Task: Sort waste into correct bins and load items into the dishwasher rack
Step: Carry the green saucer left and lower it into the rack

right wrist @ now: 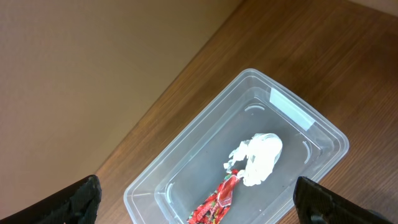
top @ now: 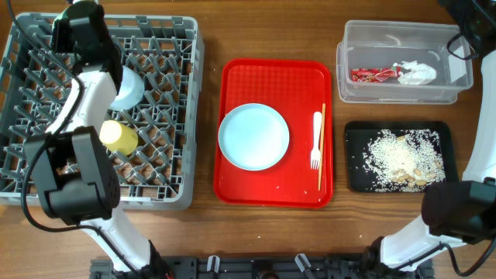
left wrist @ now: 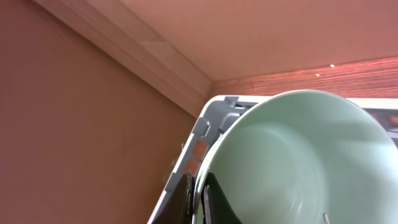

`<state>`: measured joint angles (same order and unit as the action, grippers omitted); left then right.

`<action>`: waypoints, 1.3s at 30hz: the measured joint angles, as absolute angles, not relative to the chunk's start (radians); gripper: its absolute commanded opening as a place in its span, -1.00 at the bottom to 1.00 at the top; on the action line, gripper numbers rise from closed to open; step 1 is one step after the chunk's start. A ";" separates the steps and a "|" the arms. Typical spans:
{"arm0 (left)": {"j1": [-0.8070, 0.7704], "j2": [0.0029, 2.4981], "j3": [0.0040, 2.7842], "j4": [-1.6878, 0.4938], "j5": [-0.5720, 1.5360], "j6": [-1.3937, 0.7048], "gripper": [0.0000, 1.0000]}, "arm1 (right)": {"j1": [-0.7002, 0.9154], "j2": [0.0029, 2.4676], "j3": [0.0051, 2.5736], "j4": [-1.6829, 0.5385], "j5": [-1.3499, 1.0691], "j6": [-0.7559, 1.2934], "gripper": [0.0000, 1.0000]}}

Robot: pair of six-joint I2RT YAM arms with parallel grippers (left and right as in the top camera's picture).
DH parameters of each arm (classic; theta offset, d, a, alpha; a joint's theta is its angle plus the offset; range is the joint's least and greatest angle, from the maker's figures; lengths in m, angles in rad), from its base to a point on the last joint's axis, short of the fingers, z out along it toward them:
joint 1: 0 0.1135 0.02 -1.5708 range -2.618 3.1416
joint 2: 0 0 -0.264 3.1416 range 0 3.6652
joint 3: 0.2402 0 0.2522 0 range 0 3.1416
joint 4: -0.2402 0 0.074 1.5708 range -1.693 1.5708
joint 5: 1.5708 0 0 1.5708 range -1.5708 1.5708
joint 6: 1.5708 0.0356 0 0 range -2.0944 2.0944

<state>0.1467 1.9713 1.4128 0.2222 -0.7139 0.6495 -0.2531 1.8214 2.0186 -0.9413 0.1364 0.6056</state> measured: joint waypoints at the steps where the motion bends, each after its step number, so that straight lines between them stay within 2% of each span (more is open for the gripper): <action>1: 0.153 1.971 1.413 0.221 -0.714 0.649 -0.92 | -0.253 1.821 2.019 -0.941 0.136 0.606 1.00; 8: 0.221 1.971 1.413 0.218 -0.718 0.652 -0.92 | -0.253 1.821 2.019 -0.941 0.136 0.606 0.99; 17: 0.340 1.972 1.413 0.271 -0.716 0.779 -0.92 | -0.253 1.821 2.019 -0.941 0.136 0.606 1.00; 30: 0.322 2.037 1.414 0.289 -0.691 0.853 -0.91 | -0.253 1.821 2.019 -0.941 0.136 0.606 1.00; 39: 0.311 2.039 1.419 0.295 -0.690 0.855 -0.73 | -0.253 1.821 2.019 -0.941 0.136 0.606 0.99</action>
